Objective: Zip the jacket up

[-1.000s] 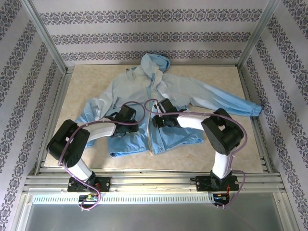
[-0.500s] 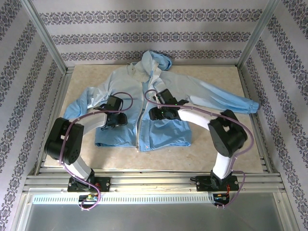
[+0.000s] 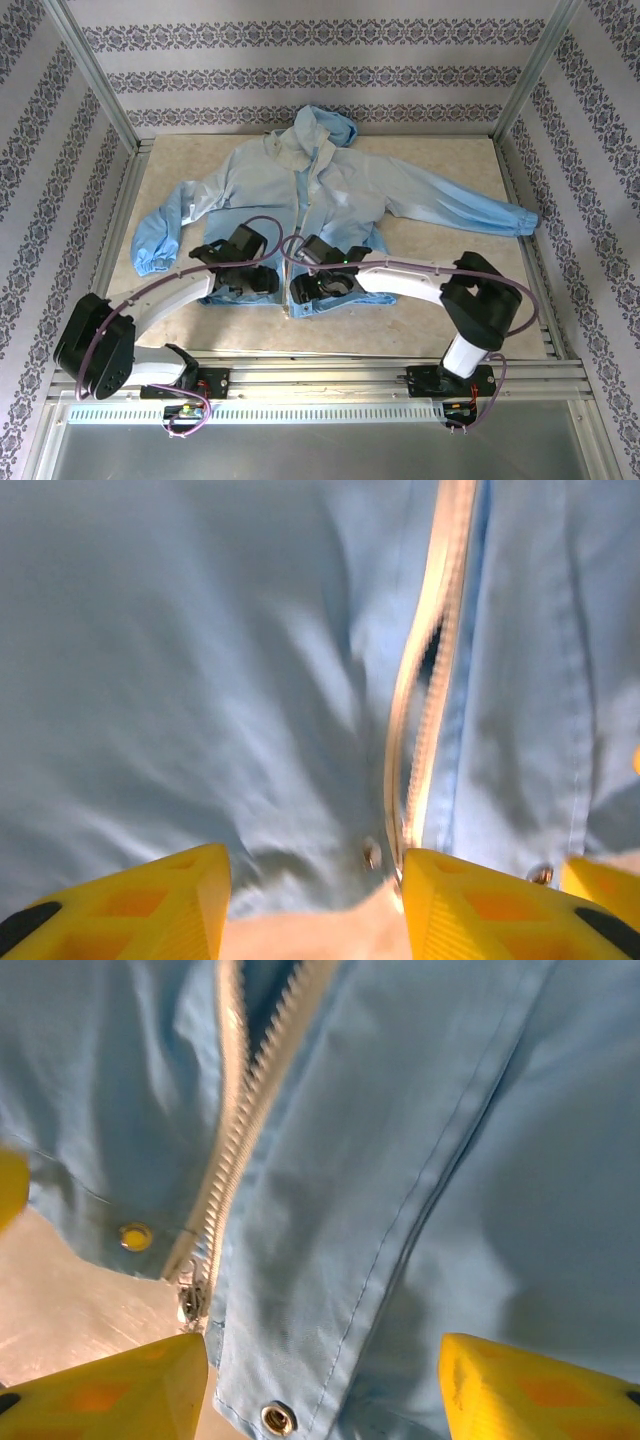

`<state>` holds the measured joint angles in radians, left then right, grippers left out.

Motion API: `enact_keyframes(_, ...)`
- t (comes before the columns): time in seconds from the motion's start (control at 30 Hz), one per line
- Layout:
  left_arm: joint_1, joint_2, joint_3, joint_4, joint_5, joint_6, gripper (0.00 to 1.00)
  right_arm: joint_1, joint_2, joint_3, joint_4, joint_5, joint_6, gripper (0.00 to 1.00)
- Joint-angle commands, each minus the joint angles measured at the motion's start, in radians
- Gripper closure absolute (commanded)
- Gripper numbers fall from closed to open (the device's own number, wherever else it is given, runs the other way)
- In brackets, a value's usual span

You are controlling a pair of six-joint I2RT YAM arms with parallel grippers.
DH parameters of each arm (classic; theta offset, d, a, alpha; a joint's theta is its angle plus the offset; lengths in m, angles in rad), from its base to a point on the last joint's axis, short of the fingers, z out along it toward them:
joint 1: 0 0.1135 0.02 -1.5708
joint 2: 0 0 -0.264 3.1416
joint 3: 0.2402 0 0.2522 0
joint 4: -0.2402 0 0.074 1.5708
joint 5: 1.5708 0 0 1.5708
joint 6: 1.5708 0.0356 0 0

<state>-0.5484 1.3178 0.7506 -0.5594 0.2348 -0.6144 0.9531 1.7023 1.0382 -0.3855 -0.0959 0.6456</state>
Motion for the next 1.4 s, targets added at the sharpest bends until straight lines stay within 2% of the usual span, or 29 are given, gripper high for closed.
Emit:
enact_keyframes(0.0,-0.045,0.009,-0.016,0.038,0.059,-0.109,0.49,0.015,0.04,0.011,0.021,-0.028,0.095,0.36)
enact_keyframes(0.1,-0.053,0.02,-0.036,0.089,0.055,-0.141,0.47,0.019,0.1,0.041,0.01,-0.03,0.076,0.36)
enact_keyframes(0.2,-0.063,0.022,-0.1,0.223,0.066,-0.215,0.46,0.018,0.13,0.032,0.027,-0.031,0.068,0.4)
enact_keyframes(0.47,-0.087,0.101,-0.16,0.324,0.051,-0.271,0.45,0.009,0.108,-0.052,0.111,0.005,0.037,0.73)
enact_keyframes(0.53,-0.087,0.09,-0.158,0.308,0.037,-0.258,0.53,0.002,0.092,-0.07,0.121,0.026,0.023,0.82)
enact_keyframes(0.6,-0.087,0.057,-0.161,0.285,0.017,-0.246,0.68,-0.011,0.072,-0.091,0.132,0.042,0.013,0.91)
enact_keyframes(0.7,-0.086,-0.02,-0.172,0.262,-0.002,-0.226,0.88,-0.04,0.022,-0.13,0.142,0.058,0.012,0.95)
enact_keyframes(0.77,-0.081,-0.075,-0.177,0.245,-0.005,-0.207,0.98,-0.059,-0.022,-0.153,0.134,0.081,0.015,0.95)
enact_keyframes(0.83,-0.077,-0.122,-0.182,0.236,0.003,-0.195,1.0,-0.073,-0.06,-0.169,0.123,0.092,0.015,0.93)
enact_keyframes(0.87,-0.075,-0.144,-0.187,0.24,0.016,-0.187,1.0,-0.08,-0.084,-0.176,0.117,0.095,0.015,0.9)
enact_keyframes(1.03,-0.066,-0.217,-0.213,0.298,0.091,-0.19,1.0,-0.09,-0.207,-0.178,0.064,0.097,0.038,0.59)
enact_keyframes(1.2,-0.061,-0.246,-0.249,0.421,0.174,-0.244,1.0,-0.093,-0.301,-0.166,0.082,0.025,0.114,0.53)
enact_keyframes(1.37,-0.061,-0.253,-0.314,0.61,0.264,-0.331,1.0,-0.093,-0.273,-0.134,0.175,-0.123,0.188,0.46)
